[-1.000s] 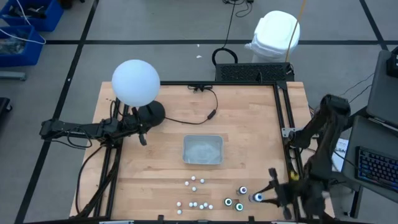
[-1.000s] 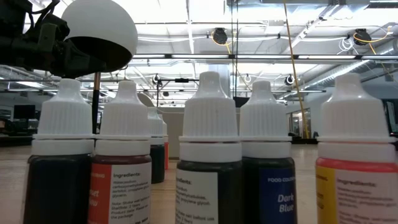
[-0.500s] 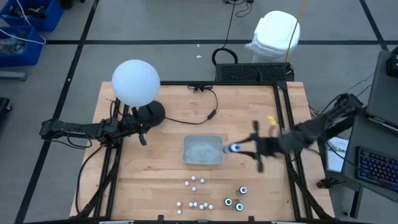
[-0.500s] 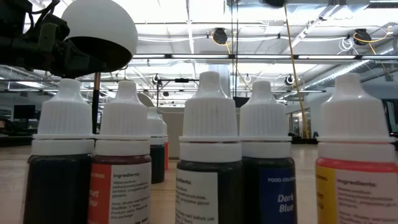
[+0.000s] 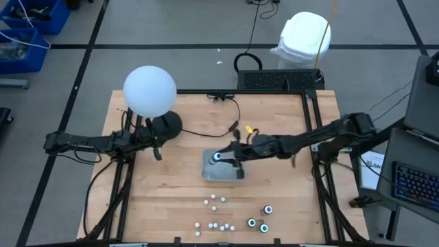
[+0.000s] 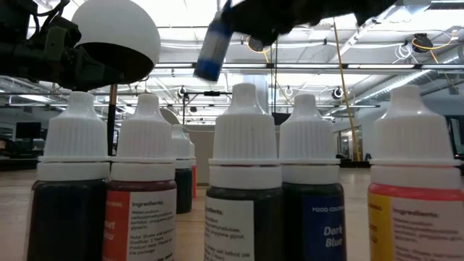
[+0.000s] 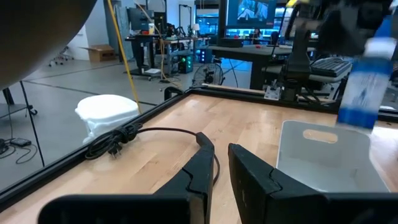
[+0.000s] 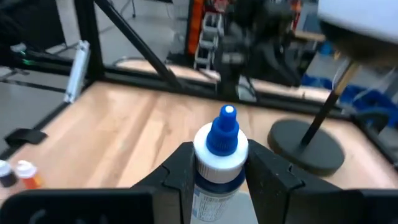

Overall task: Pick & Place food coloring
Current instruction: Put the big blue food coloring bottle into the gray bin, then put the big purple food coloring bottle into the gray bin

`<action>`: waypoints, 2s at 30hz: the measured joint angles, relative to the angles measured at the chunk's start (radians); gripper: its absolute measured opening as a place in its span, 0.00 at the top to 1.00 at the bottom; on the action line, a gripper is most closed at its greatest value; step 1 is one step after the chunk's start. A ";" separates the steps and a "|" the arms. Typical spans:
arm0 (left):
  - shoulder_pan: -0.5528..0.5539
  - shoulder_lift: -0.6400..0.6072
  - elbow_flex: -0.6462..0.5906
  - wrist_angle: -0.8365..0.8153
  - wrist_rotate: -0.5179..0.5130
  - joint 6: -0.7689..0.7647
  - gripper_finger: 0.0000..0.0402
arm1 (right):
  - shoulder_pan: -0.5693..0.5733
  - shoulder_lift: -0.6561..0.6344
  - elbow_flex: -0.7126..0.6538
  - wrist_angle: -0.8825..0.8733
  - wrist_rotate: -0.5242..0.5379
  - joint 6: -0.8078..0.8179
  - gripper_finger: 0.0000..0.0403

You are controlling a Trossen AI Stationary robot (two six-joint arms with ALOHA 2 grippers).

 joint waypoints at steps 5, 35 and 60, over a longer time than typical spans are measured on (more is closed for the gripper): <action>0.000 0.000 0.000 0.000 0.000 0.034 0.86 | -0.025 0.153 0.073 0.008 0.033 0.034 0.74; 0.000 0.000 0.000 0.001 0.000 0.032 0.86 | -0.032 0.342 0.103 -0.008 0.135 0.145 0.74; 0.000 0.000 0.000 -0.015 0.000 0.008 0.86 | 0.023 0.188 0.103 -0.101 0.191 0.047 0.35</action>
